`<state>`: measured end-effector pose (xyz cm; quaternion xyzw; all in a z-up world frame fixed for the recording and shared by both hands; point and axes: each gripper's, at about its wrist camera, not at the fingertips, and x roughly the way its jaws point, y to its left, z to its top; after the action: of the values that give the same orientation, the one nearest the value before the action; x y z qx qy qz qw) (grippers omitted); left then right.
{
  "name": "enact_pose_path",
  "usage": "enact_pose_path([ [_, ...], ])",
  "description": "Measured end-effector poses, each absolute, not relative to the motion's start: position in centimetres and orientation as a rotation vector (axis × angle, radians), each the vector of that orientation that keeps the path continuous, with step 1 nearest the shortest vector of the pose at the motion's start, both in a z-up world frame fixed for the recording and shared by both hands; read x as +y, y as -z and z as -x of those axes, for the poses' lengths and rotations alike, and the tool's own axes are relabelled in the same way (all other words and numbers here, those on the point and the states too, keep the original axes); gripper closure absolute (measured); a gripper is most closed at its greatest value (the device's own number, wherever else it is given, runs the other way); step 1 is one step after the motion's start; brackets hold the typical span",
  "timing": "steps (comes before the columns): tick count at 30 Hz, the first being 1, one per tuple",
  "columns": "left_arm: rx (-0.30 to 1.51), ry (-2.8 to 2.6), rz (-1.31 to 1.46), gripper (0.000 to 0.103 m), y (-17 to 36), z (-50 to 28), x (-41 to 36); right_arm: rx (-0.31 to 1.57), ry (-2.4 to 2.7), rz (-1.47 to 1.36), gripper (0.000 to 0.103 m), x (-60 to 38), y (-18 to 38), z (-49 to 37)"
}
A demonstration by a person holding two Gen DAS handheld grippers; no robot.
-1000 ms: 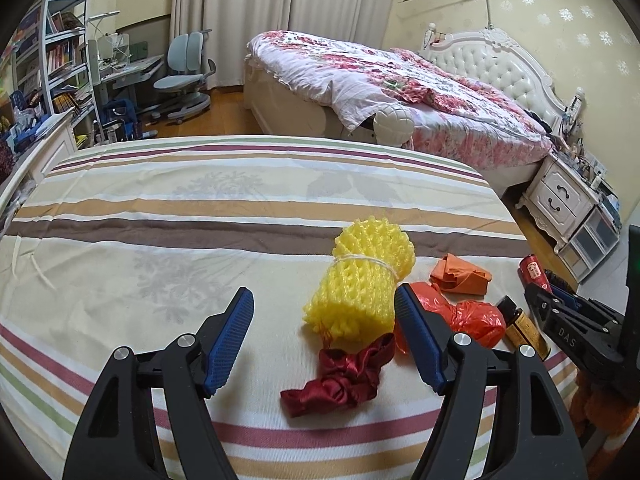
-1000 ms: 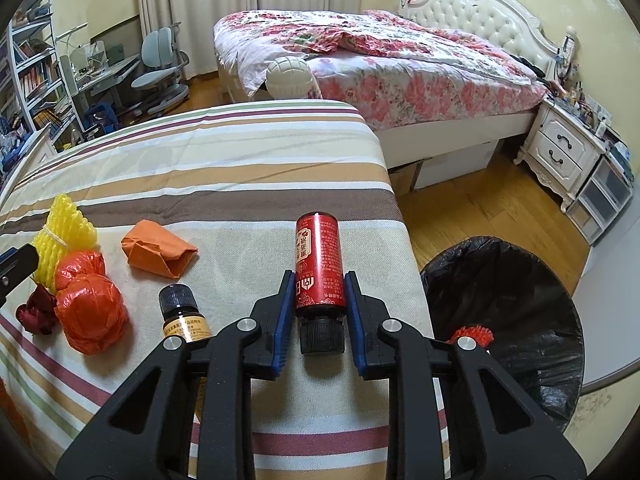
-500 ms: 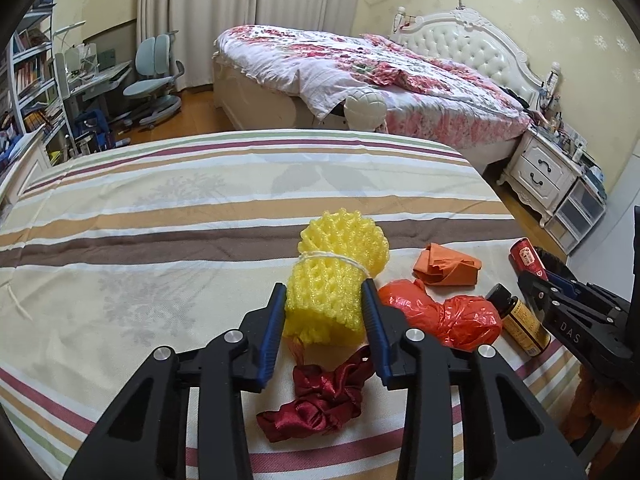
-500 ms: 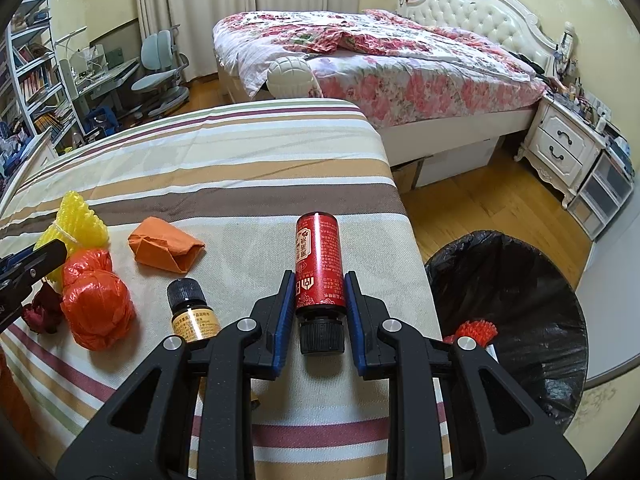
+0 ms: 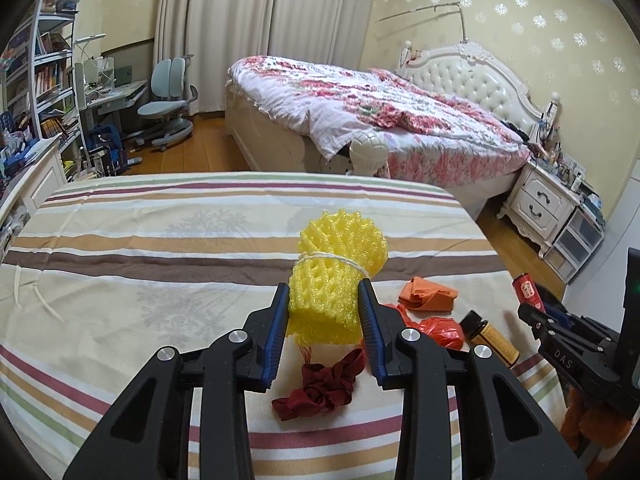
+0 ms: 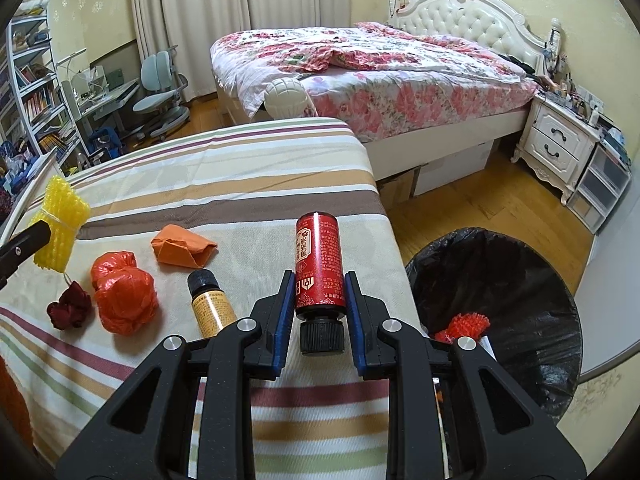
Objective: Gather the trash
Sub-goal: 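Carry the yellow net and red can over the bin and open both tools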
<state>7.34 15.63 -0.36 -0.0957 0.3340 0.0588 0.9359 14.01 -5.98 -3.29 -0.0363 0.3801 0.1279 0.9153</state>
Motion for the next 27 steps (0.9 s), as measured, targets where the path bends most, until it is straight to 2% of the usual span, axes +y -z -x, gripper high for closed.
enact_pose_path([
  [14,0.583,-0.038,0.205,0.068,-3.0,-5.1,11.3,0.704,-0.198,0.015,0.079,-11.1,0.4,-10.5],
  [27,0.578,0.127,0.155,0.068,-2.6,-5.9,3.5,0.666,-0.083,-0.017,0.079,-17.1,-0.4,-9.0],
])
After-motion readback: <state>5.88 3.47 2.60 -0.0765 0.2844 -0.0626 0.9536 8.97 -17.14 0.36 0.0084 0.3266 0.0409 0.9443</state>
